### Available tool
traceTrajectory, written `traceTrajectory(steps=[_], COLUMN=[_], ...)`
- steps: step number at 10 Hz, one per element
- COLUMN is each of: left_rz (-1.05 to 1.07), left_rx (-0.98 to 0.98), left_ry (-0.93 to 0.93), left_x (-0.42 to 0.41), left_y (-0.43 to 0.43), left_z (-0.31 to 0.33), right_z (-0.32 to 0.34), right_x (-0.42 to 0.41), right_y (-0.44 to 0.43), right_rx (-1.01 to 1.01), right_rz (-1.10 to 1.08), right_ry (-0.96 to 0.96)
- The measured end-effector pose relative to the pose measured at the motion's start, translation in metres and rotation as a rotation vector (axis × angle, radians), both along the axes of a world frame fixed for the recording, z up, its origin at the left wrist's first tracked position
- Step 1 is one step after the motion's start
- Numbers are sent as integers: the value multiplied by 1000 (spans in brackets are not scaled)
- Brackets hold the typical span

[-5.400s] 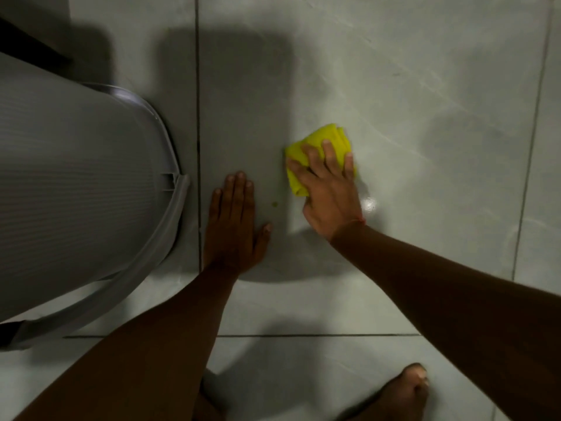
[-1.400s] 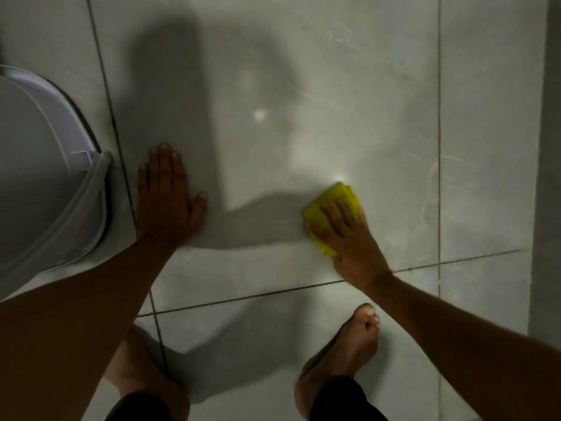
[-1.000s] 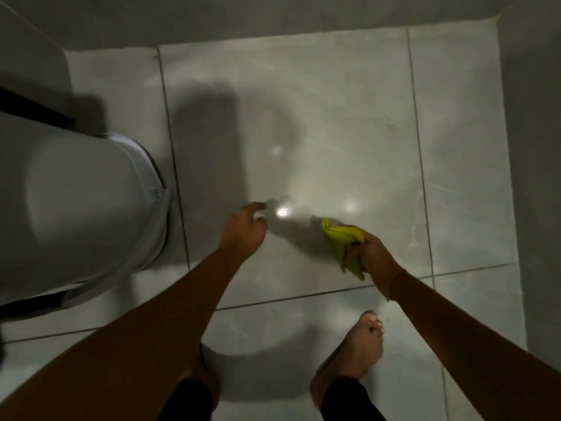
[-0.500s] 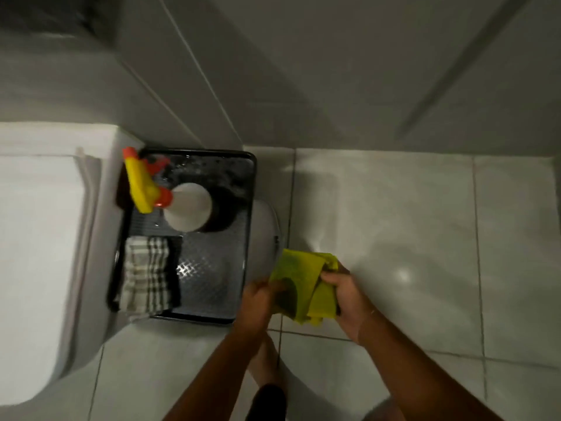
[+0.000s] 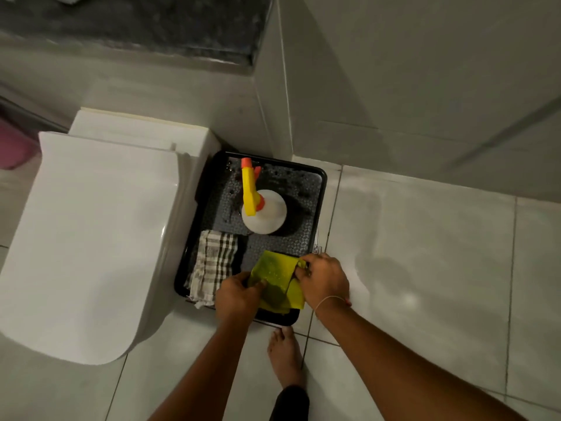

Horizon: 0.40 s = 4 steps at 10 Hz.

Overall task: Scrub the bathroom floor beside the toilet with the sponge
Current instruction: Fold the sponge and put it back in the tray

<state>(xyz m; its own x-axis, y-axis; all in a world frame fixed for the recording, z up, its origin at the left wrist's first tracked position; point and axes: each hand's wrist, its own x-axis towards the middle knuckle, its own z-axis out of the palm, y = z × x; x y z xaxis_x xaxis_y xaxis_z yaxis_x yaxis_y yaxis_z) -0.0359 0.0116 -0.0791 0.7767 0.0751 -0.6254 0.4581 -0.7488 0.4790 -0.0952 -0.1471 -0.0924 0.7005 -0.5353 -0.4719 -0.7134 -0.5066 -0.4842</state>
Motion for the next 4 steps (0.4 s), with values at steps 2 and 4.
traceTrajectory(steps=[2, 4], left_rz=[-273, -779], left_rx=[296, 491], left_ry=[-162, -423], left_x=[-8, -22], left_y=[-10, -41], left_z=[11, 81], right_z=[7, 144], right_x=[-3, -38], right_y=[4, -46], right_rx=[-37, 260], right_rz=[-62, -541], right_ry=[-34, -480])
